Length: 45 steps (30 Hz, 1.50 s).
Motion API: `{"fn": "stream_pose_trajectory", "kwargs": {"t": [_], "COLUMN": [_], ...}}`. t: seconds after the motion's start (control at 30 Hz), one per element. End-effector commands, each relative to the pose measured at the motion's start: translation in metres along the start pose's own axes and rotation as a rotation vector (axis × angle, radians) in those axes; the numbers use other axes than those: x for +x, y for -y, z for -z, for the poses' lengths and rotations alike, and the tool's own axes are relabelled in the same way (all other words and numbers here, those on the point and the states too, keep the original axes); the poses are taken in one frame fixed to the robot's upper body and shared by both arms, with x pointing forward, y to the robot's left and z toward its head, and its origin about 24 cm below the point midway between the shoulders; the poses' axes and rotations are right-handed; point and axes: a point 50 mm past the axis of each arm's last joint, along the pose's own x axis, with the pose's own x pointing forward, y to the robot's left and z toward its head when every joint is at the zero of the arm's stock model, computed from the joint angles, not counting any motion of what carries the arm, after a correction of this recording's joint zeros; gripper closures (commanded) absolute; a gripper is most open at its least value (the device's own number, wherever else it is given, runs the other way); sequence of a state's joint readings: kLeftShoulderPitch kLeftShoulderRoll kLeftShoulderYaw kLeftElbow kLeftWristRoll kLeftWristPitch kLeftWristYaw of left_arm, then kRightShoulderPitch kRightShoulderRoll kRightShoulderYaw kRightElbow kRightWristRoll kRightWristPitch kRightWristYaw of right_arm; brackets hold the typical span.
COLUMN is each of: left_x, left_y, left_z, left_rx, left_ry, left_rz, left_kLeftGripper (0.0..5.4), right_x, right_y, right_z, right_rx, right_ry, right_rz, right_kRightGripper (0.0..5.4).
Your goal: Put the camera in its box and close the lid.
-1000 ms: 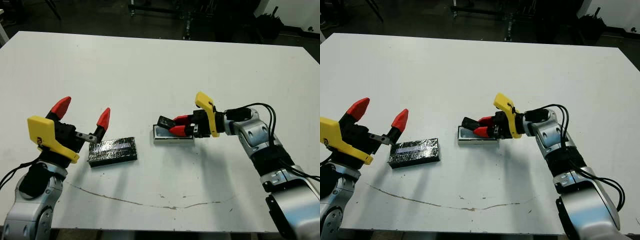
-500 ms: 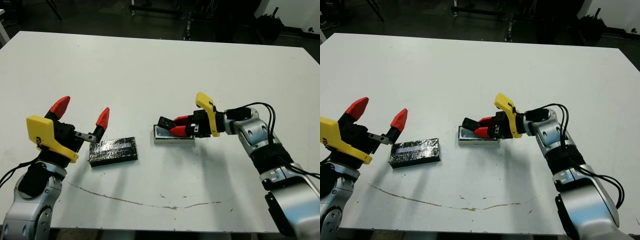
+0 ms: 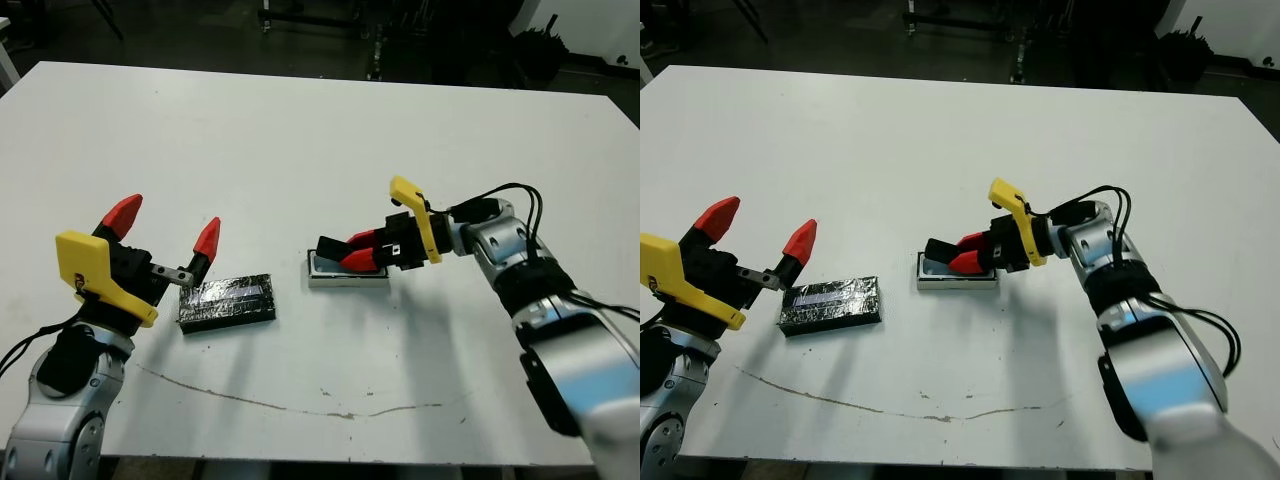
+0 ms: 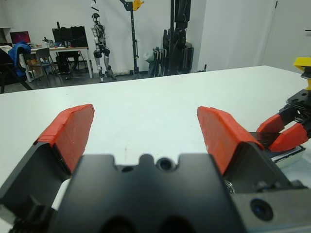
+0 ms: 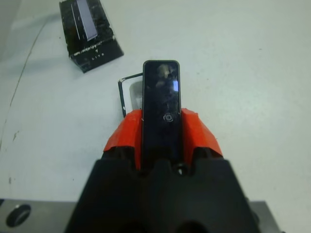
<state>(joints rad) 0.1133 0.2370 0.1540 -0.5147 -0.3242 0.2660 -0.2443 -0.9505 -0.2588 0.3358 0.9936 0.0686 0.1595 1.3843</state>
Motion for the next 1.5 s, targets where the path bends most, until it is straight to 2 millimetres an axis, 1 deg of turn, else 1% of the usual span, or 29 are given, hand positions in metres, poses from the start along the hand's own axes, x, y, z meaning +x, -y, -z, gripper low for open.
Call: {"fn": "stream_pose_trajectory", "kwargs": {"t": [0.03,0.37,0.53,0.67,1.0,1.2,1.5], "left_x": [-0.0026,-0.0031,-0.003,-0.003,-0.003,-0.0035,-0.0029], "left_y": [-0.0003,0.0003,-0.0002,-0.0001,0.0002,0.0,0.0005], "left_z": [0.0017,0.002,0.0019,0.0016,0.0014,0.0013,0.0012], "left_rx": [0.001,-0.001,0.003,0.006,0.014,0.005,0.0], "left_ry": [-0.016,-0.025,-0.025,-0.025,-0.037,-0.038,-0.037], "left_rz": [0.004,0.0,0.003,0.004,-0.006,-0.008,-0.001], "left_kLeftGripper": [0.0,0.0,0.0,0.0,0.0,0.0,0.0], "right_x": [0.0078,0.0101,0.0115,0.0107,0.0087,0.0091,0.0112], "right_y": [-0.0033,-0.0025,-0.0042,-0.004,-0.0051,-0.0052,-0.006], "right_z": [0.0173,0.0139,0.0154,0.014,0.0134,0.0128,0.0093], "right_rx": [0.05,0.022,0.031,0.023,-0.045,-0.025,-0.043], "right_ry": [-0.087,-0.118,-0.106,-0.139,-0.155,-0.17,-0.173], "right_rz": [-0.036,-0.05,-0.083,-0.088,-0.117,-0.138,-0.163], "right_kRightGripper": [3.73,3.73,3.73,3.73,3.73,3.73,3.73]}}
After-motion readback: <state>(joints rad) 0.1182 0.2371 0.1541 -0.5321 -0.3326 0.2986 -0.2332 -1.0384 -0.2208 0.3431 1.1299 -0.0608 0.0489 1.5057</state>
